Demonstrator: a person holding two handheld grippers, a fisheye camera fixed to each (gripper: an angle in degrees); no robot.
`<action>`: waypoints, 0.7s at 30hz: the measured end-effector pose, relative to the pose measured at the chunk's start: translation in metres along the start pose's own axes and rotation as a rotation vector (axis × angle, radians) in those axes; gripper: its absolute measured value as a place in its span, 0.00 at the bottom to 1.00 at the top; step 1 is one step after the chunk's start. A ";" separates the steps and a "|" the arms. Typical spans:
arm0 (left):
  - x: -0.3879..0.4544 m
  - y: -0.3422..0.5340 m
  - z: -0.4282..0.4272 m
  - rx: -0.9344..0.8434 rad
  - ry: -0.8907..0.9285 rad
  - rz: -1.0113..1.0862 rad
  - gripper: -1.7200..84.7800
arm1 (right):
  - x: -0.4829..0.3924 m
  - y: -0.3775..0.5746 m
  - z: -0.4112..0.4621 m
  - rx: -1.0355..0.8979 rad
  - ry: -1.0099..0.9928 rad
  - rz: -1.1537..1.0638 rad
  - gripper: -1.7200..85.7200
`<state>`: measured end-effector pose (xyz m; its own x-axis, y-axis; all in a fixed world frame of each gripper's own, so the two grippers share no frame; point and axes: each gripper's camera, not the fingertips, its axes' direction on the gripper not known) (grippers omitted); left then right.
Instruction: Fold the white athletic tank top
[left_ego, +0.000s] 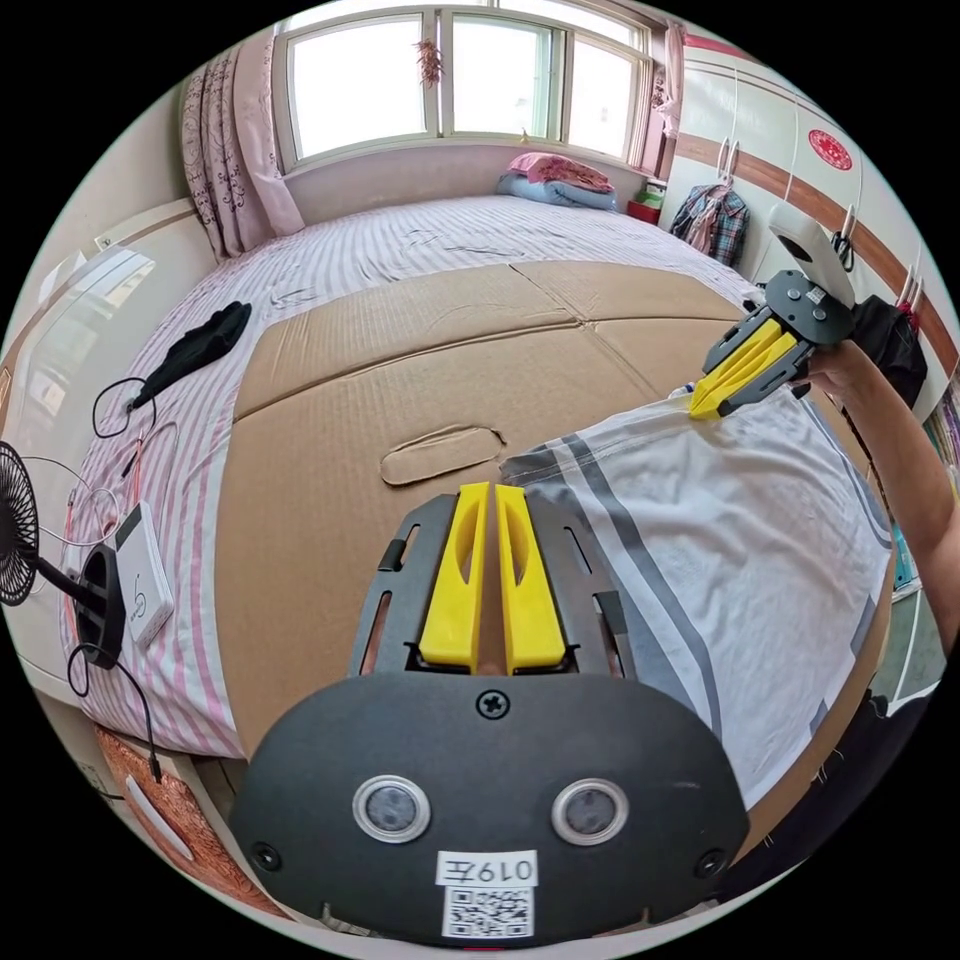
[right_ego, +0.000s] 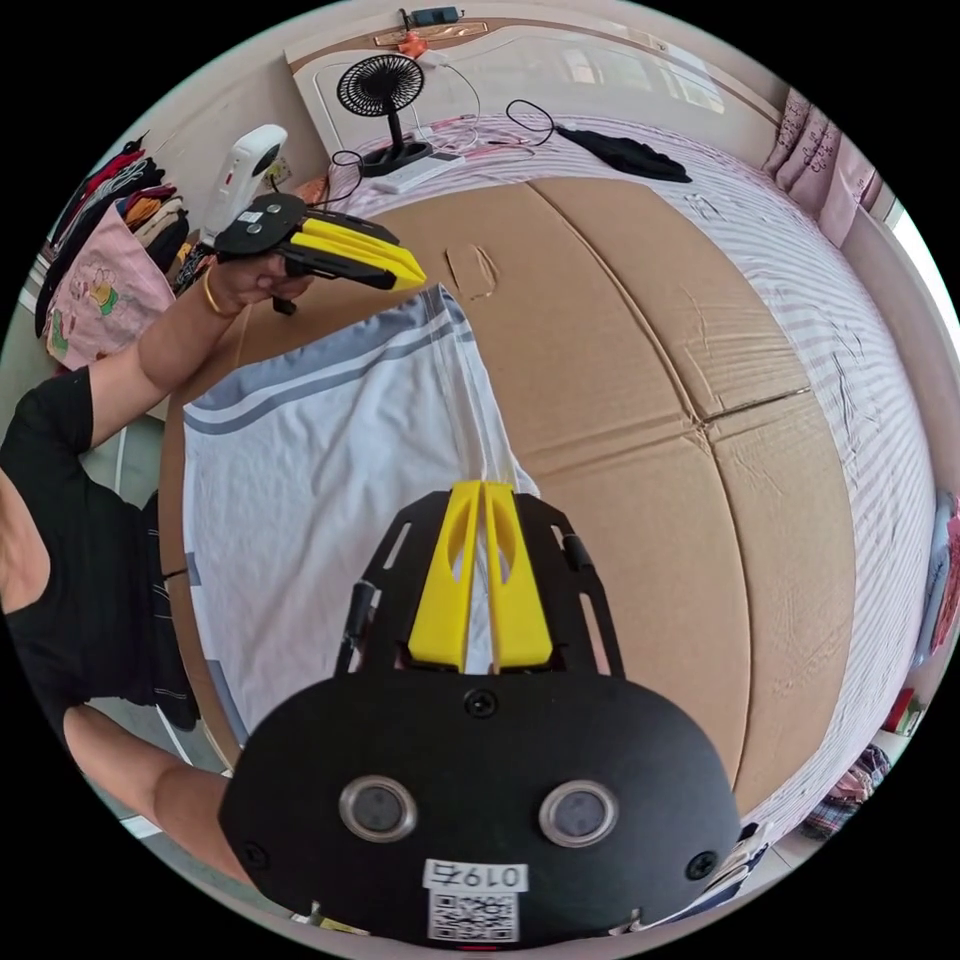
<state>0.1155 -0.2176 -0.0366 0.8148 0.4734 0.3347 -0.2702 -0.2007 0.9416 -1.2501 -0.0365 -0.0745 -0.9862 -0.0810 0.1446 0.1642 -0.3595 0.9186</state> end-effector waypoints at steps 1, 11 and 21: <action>0.002 0.000 -0.001 0.002 -0.003 0.001 0.04 | 0.001 0.002 -0.003 0.013 0.008 0.005 0.01; 0.034 -0.007 0.004 -0.064 -0.165 0.092 0.03 | 0.003 0.023 -0.001 0.042 0.051 0.065 0.04; 0.062 0.004 -0.025 0.004 -0.018 0.128 0.03 | 0.018 0.093 -0.035 0.113 -0.001 0.103 0.02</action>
<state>0.1519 -0.1672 -0.0111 0.7827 0.4282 0.4517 -0.3709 -0.2620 0.8909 -1.2523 -0.1036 0.0009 -0.9642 -0.1114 0.2408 0.2614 -0.2422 0.9344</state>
